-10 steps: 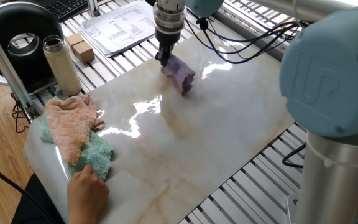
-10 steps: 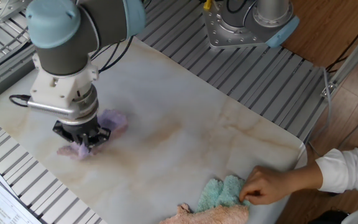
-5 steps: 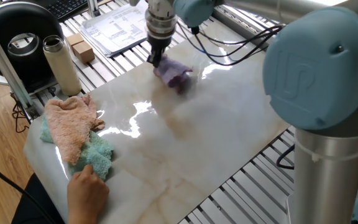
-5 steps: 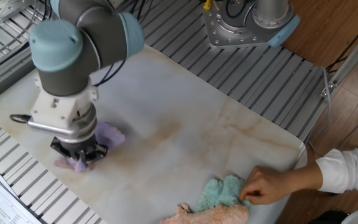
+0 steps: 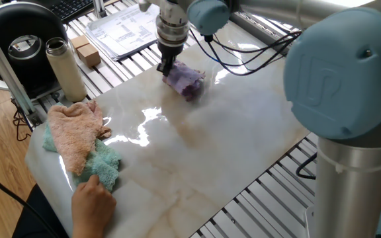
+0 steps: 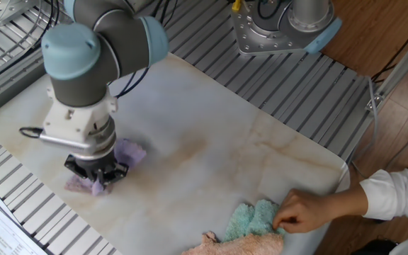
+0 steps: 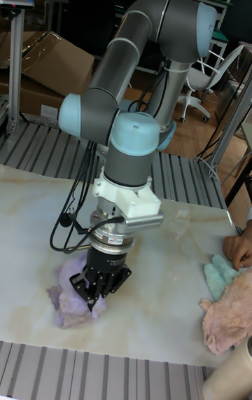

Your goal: Clean the table with a cloth

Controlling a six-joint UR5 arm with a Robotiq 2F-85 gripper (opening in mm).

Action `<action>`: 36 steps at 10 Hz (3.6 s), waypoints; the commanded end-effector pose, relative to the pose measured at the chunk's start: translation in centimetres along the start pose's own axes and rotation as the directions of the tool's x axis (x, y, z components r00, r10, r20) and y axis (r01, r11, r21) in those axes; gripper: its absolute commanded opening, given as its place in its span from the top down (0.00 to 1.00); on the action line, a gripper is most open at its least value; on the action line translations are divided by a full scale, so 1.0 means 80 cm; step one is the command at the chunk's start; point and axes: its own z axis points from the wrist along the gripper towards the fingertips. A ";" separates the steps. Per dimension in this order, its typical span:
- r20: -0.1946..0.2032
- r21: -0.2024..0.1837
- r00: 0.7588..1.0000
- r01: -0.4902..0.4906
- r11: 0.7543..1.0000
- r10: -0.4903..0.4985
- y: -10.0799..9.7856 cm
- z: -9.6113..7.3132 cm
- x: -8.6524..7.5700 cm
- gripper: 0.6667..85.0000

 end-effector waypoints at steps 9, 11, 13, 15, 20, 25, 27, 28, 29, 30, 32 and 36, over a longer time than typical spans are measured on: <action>0.059 -0.039 0.996 0.062 0.997 -0.060 -0.006 -0.034 0.096 1.00; 0.025 -0.041 0.998 0.050 0.998 -0.049 -0.010 -0.041 0.081 1.00; -0.028 -0.033 0.999 0.023 0.999 -0.024 -0.015 -0.044 0.086 1.00; -0.031 -0.027 0.999 0.009 1.000 -0.009 -0.017 -0.044 0.087 1.00; -0.042 -0.038 0.990 -0.134 0.990 0.133 0.031 -0.030 0.134 1.00; -0.053 -0.036 0.991 -0.129 0.991 0.127 0.029 -0.066 0.174 1.00; -0.063 -0.088 0.991 -0.127 0.988 0.122 0.046 -0.068 0.176 1.00; -0.074 -0.091 0.984 -0.171 0.981 0.165 0.049 -0.068 0.178 1.00; -0.074 -0.064 0.978 -0.199 0.978 0.194 0.041 -0.067 0.179 1.00; -0.072 -0.062 0.975 -0.214 0.975 0.209 0.041 -0.067 0.176 1.00; -0.107 -0.044 0.969 -0.230 0.972 0.224 0.048 -0.081 0.173 1.00; -0.090 -0.065 0.969 -0.237 0.969 0.231 0.042 -0.070 0.167 1.00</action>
